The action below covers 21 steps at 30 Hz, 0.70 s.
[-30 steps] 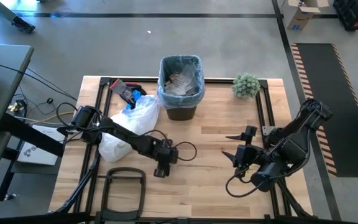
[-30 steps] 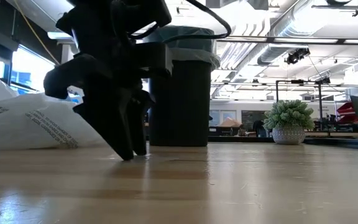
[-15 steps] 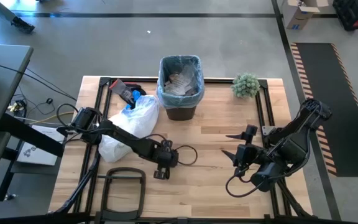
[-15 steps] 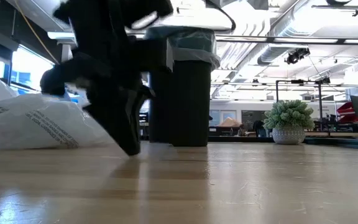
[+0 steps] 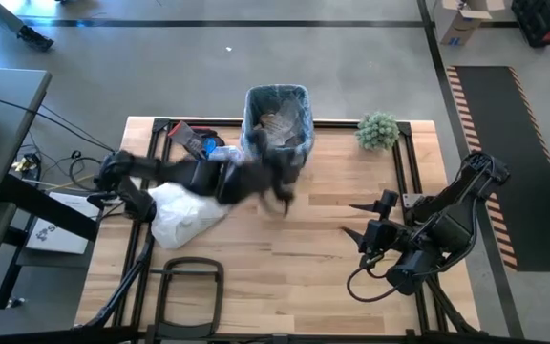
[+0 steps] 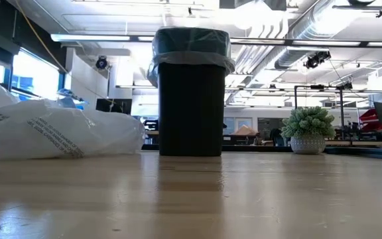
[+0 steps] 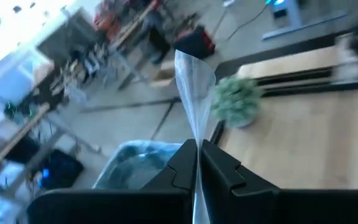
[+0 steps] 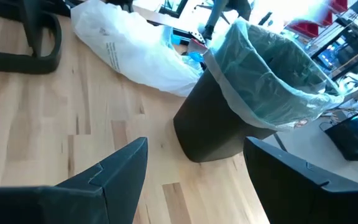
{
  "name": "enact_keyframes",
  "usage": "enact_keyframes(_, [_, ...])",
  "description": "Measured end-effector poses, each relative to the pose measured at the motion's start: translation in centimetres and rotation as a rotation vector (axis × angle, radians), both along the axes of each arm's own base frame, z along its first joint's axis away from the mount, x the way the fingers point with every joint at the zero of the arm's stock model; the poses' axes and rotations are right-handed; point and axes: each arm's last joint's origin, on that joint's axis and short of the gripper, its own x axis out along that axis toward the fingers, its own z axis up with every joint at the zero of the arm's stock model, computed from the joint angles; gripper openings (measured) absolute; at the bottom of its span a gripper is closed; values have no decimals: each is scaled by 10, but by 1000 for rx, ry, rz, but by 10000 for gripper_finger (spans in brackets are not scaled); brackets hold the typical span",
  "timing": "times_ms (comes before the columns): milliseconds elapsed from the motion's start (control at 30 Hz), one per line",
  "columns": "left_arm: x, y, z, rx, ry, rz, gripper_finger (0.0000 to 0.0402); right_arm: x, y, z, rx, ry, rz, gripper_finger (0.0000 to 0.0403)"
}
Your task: Place trash/remove bag and relplace
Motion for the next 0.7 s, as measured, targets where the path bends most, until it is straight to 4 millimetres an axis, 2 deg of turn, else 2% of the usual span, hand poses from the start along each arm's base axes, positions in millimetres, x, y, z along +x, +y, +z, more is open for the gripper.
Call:
enact_keyframes(167, [0,69,-5,-111,14,101,3,0,0,0,23,-16,-15,255])
enact_keyframes(300, [-9,104,-19,-170,109,216,29,0,0,0,34,-20,-20,255])
enact_keyframes(467, [-14,119,-17,-267,73,198,97,0,0,0,30,-14,-19,255])
enact_keyframes(600, [-16,116,-14,-229,70,222,150,-1,-1,0,28,-12,-21,255])
enact_keyframes(700, [-18,107,-8,-197,76,219,171,-1,-1,0,26,-11,-20,255])
